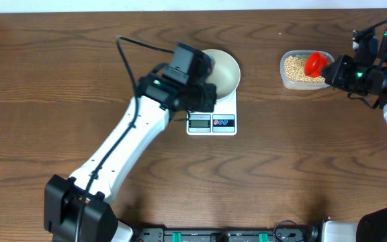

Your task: Scoop item into bowl and weigh 50g on scale

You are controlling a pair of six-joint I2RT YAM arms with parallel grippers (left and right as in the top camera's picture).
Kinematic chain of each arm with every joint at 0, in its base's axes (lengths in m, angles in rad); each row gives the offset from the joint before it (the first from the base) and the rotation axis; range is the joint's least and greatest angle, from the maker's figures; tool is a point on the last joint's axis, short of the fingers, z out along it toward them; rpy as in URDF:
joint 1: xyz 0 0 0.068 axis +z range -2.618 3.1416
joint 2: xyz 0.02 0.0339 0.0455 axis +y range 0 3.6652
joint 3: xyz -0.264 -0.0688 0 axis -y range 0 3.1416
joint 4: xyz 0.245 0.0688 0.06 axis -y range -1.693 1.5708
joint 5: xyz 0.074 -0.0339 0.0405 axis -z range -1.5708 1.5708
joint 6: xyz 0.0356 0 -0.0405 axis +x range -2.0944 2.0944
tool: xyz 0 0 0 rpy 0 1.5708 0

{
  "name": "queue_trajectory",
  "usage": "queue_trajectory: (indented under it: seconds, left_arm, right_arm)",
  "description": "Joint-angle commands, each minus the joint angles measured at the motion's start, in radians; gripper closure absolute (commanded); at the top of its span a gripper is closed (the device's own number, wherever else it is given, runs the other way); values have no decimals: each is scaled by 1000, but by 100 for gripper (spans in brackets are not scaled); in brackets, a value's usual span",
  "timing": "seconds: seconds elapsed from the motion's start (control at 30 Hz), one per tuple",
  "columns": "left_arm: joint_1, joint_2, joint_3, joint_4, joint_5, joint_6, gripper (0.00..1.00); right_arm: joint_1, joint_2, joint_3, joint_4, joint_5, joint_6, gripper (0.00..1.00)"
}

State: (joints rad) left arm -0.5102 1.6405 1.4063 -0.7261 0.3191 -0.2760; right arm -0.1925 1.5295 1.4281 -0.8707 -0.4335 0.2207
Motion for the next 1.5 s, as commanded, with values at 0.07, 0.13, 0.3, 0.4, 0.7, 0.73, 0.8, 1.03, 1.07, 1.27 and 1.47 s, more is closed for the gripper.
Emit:
queue_trajectory:
  seconds: [0.07,0.13,0.3,0.4,0.7,0.73,0.8,1.03,1.07,1.27,1.47]
  left_arm:
    - [-98,-18,-51,-1,-132,-65,93]
    - [-132,-17,-88,20,-217,-99,92]
    - [-150,-10,-165,113,-249,-112,93]
    - [-150,-6,-211,183,-250,-115,93]
    - [-150,55,-278,315,-254,-113,93]
    - [-150,67,-278,322,-254,-113,93]
    - [-150,87,-278,330,-254,-113,93]
    - [-150,142,-278,370,-254,-114,92]
    - [-150,146,-278,374,-254,-114,92]
    - [-150,153,-278,379,-258,-114,93]
    - [-150,154,-285,398,-307,-114,93]
  right_arm:
    - [-7,-13,16,-8,13,-20,99]
    - [-7,-13,16,-15,14,-20,99]
    - [-7,-13,16,-23,17,-20,99]
    - [-7,-13,16,-28,17,-20,99]
    - [-7,-13,16,-31,17,-20,99]
    - [-7,-13,16,-31,19,-20,99]
    - [-7,-13,16,-32,29,-20,99]
    - [-7,-13,16,-40,43,-20,99]
    - [-7,-13,16,-40,43,-20,99]
    - [-7,-13,16,-41,43,-20,99]
    - [-7,-13,16,-41,43,-20,99]
